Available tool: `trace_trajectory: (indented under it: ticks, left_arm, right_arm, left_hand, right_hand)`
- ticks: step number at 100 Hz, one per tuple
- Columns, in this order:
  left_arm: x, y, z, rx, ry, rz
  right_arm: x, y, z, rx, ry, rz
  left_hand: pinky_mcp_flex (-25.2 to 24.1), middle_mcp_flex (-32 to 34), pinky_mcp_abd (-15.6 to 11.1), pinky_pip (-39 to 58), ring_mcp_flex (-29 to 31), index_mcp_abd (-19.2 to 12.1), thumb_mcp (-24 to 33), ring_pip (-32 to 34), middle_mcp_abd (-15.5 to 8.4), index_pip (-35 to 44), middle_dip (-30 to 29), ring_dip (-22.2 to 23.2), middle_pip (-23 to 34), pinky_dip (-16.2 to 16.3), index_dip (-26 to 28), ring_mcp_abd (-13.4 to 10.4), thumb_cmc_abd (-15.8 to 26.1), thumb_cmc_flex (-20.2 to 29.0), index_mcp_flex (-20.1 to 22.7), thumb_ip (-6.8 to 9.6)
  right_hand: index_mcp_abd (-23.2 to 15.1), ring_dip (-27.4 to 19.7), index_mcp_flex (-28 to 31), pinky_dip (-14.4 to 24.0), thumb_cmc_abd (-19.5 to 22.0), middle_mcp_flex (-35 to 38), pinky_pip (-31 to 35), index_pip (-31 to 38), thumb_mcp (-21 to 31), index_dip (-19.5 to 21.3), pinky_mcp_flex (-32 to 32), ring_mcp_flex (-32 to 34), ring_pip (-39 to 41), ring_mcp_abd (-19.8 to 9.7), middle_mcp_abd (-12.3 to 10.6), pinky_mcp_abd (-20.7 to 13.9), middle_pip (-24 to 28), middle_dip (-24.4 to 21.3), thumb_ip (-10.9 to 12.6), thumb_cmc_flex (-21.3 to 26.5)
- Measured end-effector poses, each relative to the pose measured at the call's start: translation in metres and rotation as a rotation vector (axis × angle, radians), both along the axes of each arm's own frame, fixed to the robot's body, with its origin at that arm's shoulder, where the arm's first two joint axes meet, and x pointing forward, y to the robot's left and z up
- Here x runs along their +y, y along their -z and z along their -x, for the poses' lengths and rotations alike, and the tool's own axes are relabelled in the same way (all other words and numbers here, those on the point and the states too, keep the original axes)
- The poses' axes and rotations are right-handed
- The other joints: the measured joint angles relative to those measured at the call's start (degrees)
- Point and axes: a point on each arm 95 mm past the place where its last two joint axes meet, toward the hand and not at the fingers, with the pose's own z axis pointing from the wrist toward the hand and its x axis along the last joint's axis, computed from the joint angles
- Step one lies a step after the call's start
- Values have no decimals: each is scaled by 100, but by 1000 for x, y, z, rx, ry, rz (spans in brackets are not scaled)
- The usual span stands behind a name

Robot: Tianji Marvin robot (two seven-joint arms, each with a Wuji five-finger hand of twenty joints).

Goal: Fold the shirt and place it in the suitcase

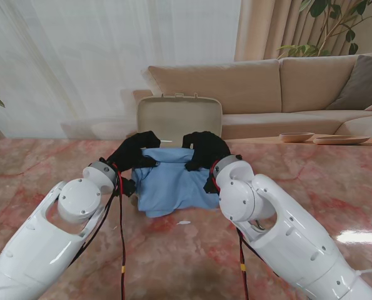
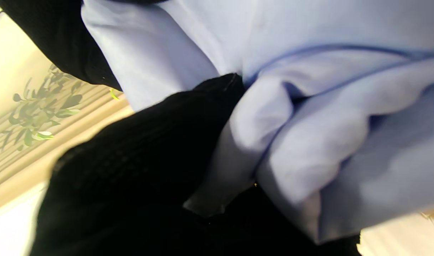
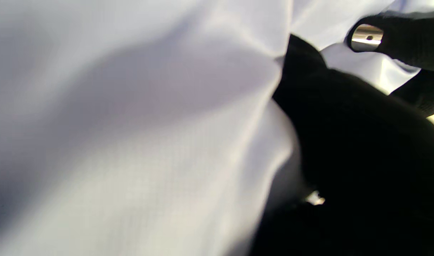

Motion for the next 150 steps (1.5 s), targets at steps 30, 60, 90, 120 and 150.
trace_trajectory:
  ticks: [30,60,90,120,150]
  left_arm:
    - [7,16,-31,37,-69,-9]
    - [8,38,-54,89,-110,-20]
    - [7,56,-67,125,-104,-25]
    - [2,73,-79,163,-111,10]
    - [-3,81,-91,190,-126,22]
  right_arm:
    - [11,11,-27,65,-5,-5]
    - [16,29,-52,127,-12,12]
    - [15,46,-69,185,-19,26]
    - [11,60,-81,222,-8,38]
    - [8,67,-95,257,7,31]
  left_hand:
    - [-65,0,7,0,-21,0,-8,0,0,0,25,2,1,9,2,0,-4,0,0,-1]
    - [-233,0,94,0,-23,0,-68,0,0,-2,30,26,2,75,4,-1,-7,0,0,-4]
    - [-608,-5,195,-133,-205,0,-629,-172,0,-153,30,65,-140,152,-61,33,218,316,-88,-182]
    - [-801,-140,251,-321,-345,0,-1305,-411,77,-158,24,66,-325,153,-391,127,502,686,-232,-424]
    - [-977,-282,255,-453,-494,0,-1939,-633,143,-297,-35,43,-441,149,-683,181,774,954,-298,-483]
  right_hand:
    - [0,1,-8,1859,16,0,809,0,29,0,-350,0,2,0,-6,93,-1,6,0,0]
    - [0,2,-13,1859,66,1,822,-6,87,0,-537,0,2,0,-11,100,-1,65,0,0]
    - [0,3,-13,1859,94,1,822,4,151,0,-638,0,2,4,-12,107,-1,68,0,0]
    - [0,4,-13,1859,172,-8,823,11,167,43,-642,0,-2,7,-12,111,-1,70,0,1]
    - [0,9,-10,1859,232,-17,823,29,170,52,-764,0,-4,9,-12,149,-1,70,1,7]
